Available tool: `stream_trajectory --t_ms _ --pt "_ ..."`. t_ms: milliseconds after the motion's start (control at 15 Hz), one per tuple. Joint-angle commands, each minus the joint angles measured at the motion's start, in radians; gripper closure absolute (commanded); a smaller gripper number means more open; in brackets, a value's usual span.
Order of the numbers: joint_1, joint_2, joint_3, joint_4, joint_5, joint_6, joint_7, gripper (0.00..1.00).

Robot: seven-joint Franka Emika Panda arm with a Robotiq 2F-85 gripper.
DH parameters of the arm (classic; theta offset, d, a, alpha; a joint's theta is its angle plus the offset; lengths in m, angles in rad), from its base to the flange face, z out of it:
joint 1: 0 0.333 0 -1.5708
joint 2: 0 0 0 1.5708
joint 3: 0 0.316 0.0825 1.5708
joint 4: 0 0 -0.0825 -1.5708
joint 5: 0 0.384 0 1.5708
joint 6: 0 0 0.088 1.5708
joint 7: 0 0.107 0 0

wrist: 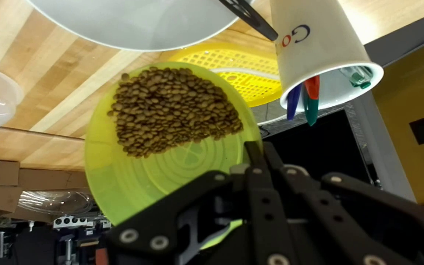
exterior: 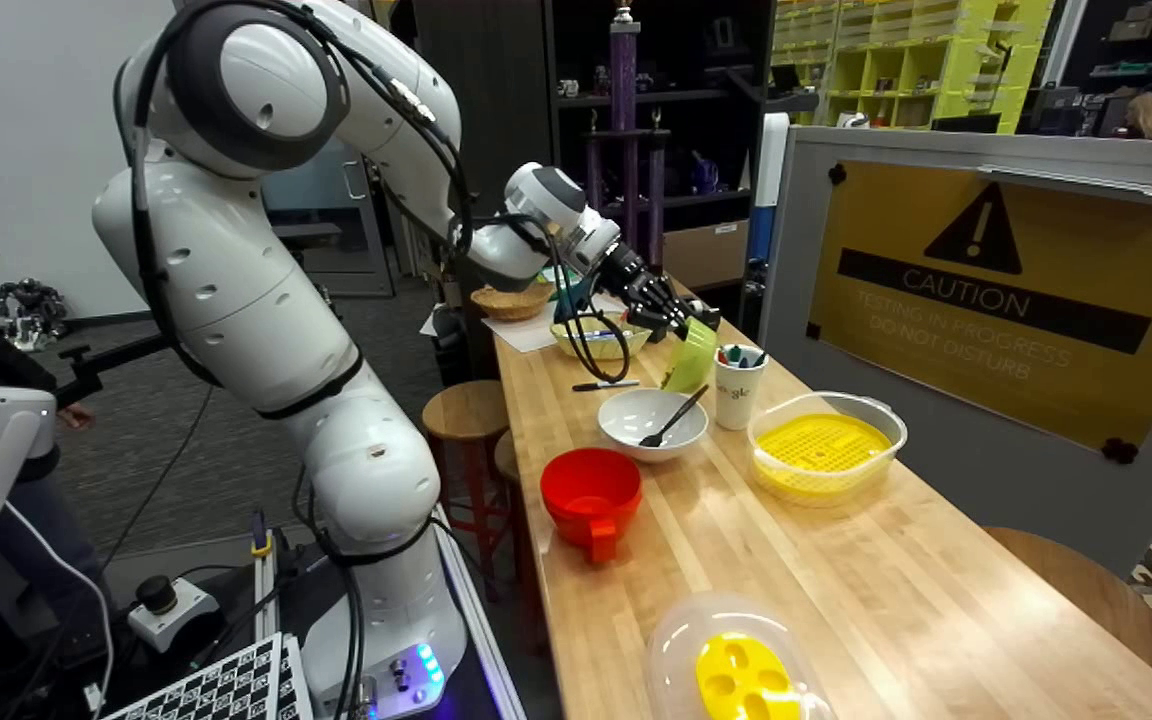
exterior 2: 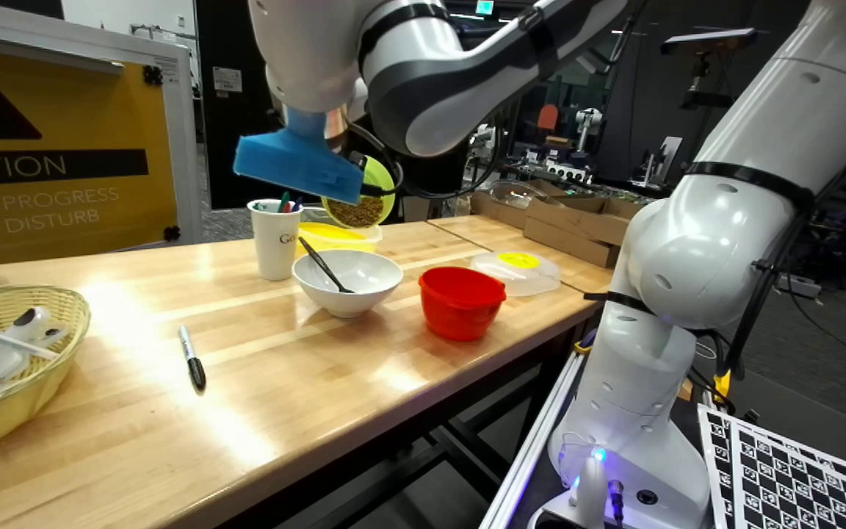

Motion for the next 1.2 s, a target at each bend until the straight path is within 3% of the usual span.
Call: stream_trajectory --t_ms 0,1133 --pt "0.033 -0.005 0.003 0.002 -0.044 -0.057 0.054 0.99" --pt "0.107 0.076 0.017 0.078 -0.097 -0.181 0.098 0.99"
